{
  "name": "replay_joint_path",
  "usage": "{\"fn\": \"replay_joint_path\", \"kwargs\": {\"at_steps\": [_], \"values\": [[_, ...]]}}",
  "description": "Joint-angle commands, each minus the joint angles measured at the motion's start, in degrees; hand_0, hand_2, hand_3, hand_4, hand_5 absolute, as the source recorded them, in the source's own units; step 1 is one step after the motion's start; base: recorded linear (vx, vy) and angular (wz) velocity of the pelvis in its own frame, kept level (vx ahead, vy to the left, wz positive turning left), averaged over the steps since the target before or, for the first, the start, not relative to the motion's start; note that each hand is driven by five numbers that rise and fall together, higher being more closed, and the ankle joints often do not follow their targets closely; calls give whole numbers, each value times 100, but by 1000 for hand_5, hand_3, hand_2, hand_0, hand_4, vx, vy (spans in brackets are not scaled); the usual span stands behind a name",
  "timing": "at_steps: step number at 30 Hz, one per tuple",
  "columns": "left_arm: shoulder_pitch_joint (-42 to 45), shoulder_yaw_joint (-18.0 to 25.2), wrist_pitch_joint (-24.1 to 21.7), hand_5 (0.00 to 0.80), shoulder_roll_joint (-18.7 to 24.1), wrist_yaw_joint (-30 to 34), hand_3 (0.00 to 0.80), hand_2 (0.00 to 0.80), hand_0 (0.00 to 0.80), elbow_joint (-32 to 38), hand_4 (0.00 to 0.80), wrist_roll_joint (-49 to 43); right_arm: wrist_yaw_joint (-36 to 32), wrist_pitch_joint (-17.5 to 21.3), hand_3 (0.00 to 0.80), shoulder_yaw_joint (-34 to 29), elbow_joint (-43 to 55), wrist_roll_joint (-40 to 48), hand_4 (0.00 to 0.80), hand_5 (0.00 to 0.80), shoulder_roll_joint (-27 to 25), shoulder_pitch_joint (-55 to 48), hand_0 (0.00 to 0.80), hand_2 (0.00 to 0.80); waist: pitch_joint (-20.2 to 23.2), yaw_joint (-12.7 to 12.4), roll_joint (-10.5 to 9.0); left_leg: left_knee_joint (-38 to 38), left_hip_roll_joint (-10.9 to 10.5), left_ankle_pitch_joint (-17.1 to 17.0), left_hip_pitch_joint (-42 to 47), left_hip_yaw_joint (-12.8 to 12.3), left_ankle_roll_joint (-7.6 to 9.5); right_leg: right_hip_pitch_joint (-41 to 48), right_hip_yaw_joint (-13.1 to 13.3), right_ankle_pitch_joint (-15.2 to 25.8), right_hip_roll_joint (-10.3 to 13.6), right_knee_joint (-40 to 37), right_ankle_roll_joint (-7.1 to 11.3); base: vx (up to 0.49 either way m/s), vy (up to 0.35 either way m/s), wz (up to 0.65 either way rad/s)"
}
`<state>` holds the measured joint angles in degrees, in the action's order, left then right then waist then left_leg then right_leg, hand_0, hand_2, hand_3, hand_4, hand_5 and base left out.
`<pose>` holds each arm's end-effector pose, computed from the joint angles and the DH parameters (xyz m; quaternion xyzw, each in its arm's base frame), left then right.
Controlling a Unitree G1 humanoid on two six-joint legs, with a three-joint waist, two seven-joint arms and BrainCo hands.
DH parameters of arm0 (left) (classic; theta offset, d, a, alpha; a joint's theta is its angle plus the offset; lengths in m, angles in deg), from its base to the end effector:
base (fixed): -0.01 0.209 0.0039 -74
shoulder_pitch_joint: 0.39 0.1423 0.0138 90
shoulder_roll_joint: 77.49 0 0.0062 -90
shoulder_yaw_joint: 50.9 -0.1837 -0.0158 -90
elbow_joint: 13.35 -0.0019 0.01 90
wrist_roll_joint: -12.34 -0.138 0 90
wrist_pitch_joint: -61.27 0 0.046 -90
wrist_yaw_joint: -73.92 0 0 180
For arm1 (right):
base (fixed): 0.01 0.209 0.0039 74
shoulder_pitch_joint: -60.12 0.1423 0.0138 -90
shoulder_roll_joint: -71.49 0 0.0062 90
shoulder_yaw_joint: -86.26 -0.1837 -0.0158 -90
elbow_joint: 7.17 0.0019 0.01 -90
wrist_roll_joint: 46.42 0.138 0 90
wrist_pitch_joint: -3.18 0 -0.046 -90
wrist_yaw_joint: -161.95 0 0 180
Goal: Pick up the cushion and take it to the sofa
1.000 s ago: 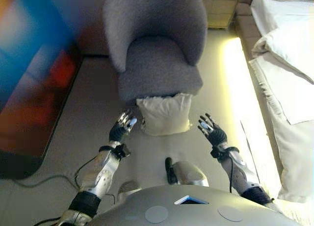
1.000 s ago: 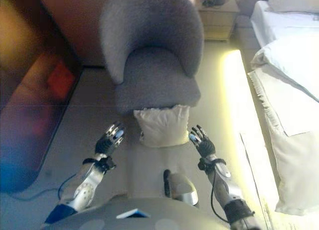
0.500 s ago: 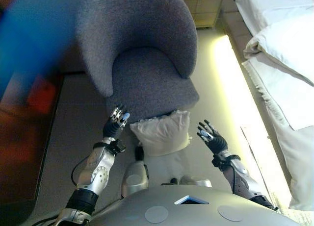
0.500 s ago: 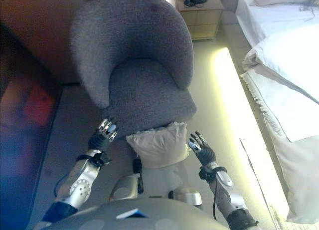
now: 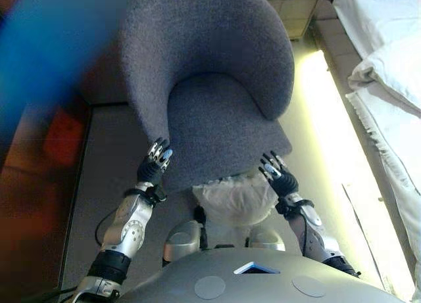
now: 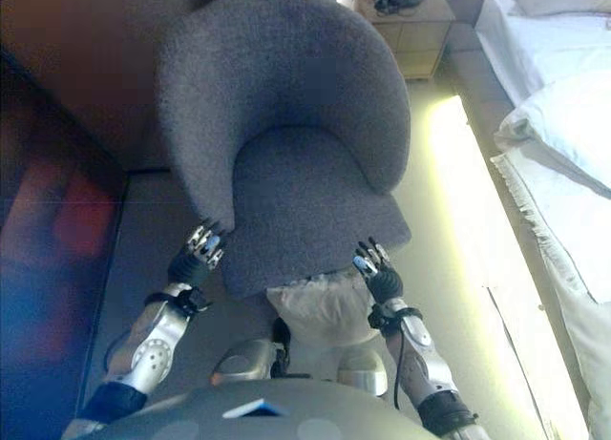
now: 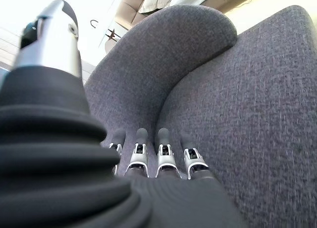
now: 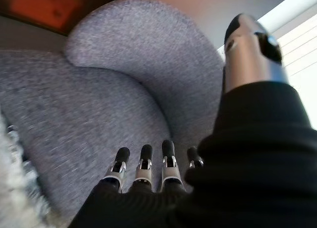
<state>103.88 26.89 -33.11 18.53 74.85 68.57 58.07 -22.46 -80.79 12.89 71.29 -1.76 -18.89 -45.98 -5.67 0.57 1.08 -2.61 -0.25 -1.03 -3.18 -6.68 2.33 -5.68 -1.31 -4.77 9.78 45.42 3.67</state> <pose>0.1338 0.2043 -0.0168 -0.2058 0.1875 0.0080 0.9604 0.1176 -0.1737 -0.0362 0.2487 0.2187 0.0290 0.9431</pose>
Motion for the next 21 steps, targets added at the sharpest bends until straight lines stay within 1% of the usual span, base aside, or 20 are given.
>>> {"fn": "replay_joint_path", "kwargs": {"at_steps": [1, 2, 4, 5, 6, 8, 11, 13, 15, 17, 18, 19, 20, 21], "values": [[112, 113, -160, 0, 193, 51, 0, 0, 0, 387, 0, -22, -233, 235, 0, 18, 356, 115, 0, 0, 47, 24, 0, 0, 177, 105, -203, -208, 29, -60, 119, -193, 138, -320, -240, 1631, 463, -1349, 196, 167, -218, -18], [148, 135, -201, 0, 231, 65, 0, 0, 0, 391, 0, 17, -253, 232, 0, 35, 368, 134, 0, 0, 42, 62, 0, 0, 136, 125, -271, -232, 65, 6, 193, -141, 45, -332, -197, 1616, 598, -1938, 224, 158, -257, -13], [178, 120, -292, 0, 278, 52, 0, 0, 0, 365, 0, 64, -289, 219, 0, 91, 375, 176, 0, 0, 21, 130, 0, 0, 52, 171, -366, -288, 146, 121, 300, -60, -94, -271, -129, 1690, 734, -2750, 304, 149, -322, -1], [192, 120, -350, 0, 315, 73, 0, 0, 0, 329, 0, 94, -273, 210, 0, 143, 378, 200, 0, 0, 0, 198, 0, 0, 9, 183, -424, -322, 255, 176, 349, -26, -218, -237, -38, 1792, 823, -3231, 414, 135, -336, 14], [202, 131, -355, 0, 340, 104, 0, 0, 0, 317, 0, 112, -277, 191, 0, 159, 357, 220, 0, 0, -19, 257, 0, 0, -16, 183, -446, -325, 339, 192, 385, -11, -292, -194, -1, 1848, 862, -3480, 483, 132, -310, 24], [230, 175, -384, 0, 372, 120, 0, 0, 0, 312, 0, 131, -297, 144, 0, 150, 257, 311, 0, 0, -21, 418, 0, 0, -29, 158, -480, -304, 551, 200, 468, -3, -448, -80, 25, 1928, 929, -3926, 610, 109, -299, 26], [282, 244, -355, 0, 362, 154, 0, 0, 0, 342, 0, 12, -327, -16, 0, 63, 112, 359, 0, 0, 71, 628, 0, 0, 12, 73, -488, -311, 867, 148, 499, 54, -625, 150, -15, 1724, 895, -4133, 716, 88, -296, 38], [335, 289, -320, 0, 331, 98, 0, 0, 0, 377, 0, -41, -323, -98, 0, 65, 95, 312, 0, 0, 82, 656, 0, 0, 54, 17, -486, -309, 997, 81, 483, 83, -702, 313, -145, 1545, 820, -4202, 741, 60, -252, 49], [393, 339, -287, 0, 252, 18, 0, 0, 0, 468, 0, 72, -270, -137, 0, 150, 282, 342, 0, 0, 13, 652, 0, 0, 99, -14, -446, -218, 1214, -141, 498, 113, -800, 416, -277, 1293, 640, -4160, 709, 14, -191, 31], [398, 309, -303, 0, 209, -28, 0, 0, 0, 509, 0, 13, -279, -69, 0, 203, 387, 317, 0, 0, -58, 657, 0, 0, 110, -1, -408, -152, 1378, -296, 480, 129, -867, 461, -319, 1125, 460, -4151, 587, -21, -123, 20], [396, 269, -302, 0, 165, -37, 0, 0, 0, 520, 0, -68, -294, 13, 0, 232, 402, 287, 0, 0, -113, 704, 0, 0, 113, -9, -378, -117, 1462, -440, 462, 192, -907, 494, -359, 1067, 358, -4166, 502, -42, -98, 10], [400, 227, -321, 0, 154, -63, 0, 0, 0, 538, 0, -162, -270, 65, 0, 246, 462, 174, 0, 0, -192, 736, 0, 0, 112, -24, -347, -122, 1488, -562, 423, 298, -931, 526, -374, 1015, 277, -4180, 434, -50, -73, 10], [395, 189, -332, 0, 162, -101, 0, 0, 0, 555, 0, -243, -221, 90, 0, 237, 532, 3, 0, 0, -268, 745, 0, 0, 112, -24, -326, -185, 1473, -619, 379, 352, -935, 555, -381, 981, 231, -4196, 387, -60, -63, 11], [337, 129, -297, 0, 185, -169, 0, 0, 0, 533, 0, -481, -92, 177, 0, 202, 601, -337, 0, 0, -383, 730, 0, 0, 115, -4, -305, -374, 1382, -663, 285, 339, -928, 608, -407, 954, 182, -4236, 323, -61, -62, 9]]}}
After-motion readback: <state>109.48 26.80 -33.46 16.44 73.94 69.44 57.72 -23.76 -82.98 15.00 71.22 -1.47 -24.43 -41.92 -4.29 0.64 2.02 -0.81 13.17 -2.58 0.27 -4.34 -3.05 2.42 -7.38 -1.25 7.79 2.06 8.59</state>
